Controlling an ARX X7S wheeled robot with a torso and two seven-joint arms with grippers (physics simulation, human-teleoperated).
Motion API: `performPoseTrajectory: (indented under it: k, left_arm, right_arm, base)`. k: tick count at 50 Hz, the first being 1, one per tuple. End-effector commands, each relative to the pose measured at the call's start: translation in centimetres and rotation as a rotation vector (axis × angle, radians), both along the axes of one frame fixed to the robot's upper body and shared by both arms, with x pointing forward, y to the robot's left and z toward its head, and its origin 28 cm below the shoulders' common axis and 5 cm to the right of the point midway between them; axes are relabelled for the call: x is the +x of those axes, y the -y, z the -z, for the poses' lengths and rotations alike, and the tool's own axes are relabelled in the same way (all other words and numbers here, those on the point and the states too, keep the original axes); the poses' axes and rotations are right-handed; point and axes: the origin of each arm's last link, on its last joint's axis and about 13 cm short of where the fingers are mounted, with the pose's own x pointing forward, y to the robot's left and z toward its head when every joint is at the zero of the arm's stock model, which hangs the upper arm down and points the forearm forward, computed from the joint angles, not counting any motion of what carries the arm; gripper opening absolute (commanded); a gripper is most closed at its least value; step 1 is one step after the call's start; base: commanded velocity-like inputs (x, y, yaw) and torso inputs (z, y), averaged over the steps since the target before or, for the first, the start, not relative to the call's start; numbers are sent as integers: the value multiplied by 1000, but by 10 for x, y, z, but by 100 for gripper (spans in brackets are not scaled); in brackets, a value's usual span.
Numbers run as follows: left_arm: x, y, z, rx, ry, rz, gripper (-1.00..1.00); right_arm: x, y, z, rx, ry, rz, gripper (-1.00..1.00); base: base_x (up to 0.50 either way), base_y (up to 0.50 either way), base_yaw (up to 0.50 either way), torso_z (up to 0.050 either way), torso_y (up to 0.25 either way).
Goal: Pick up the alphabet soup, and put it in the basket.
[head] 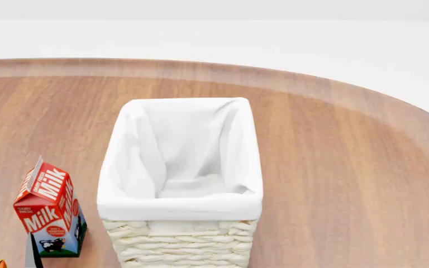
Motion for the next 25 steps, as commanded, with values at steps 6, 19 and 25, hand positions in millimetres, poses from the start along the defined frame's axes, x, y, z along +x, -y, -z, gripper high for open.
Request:
performPoseTrajectory:
  k: [6,19,25]
  left_arm:
    - [1,0,0,0,-1,-1,100]
    - [0,0,0,2,-1,-1,100]
    - [0,0,0,2,0,-2,100]
  right_arm:
    - [-1,-2,4,12,18,2,-100]
    - [-5,1,-16,107,113,26,-100]
    - [-10,5,-32,183,150,25,-100]
  base:
    - [0,1,1,0,0]
    - [0,1,1,0,0]
    - [0,0,0,0,0]
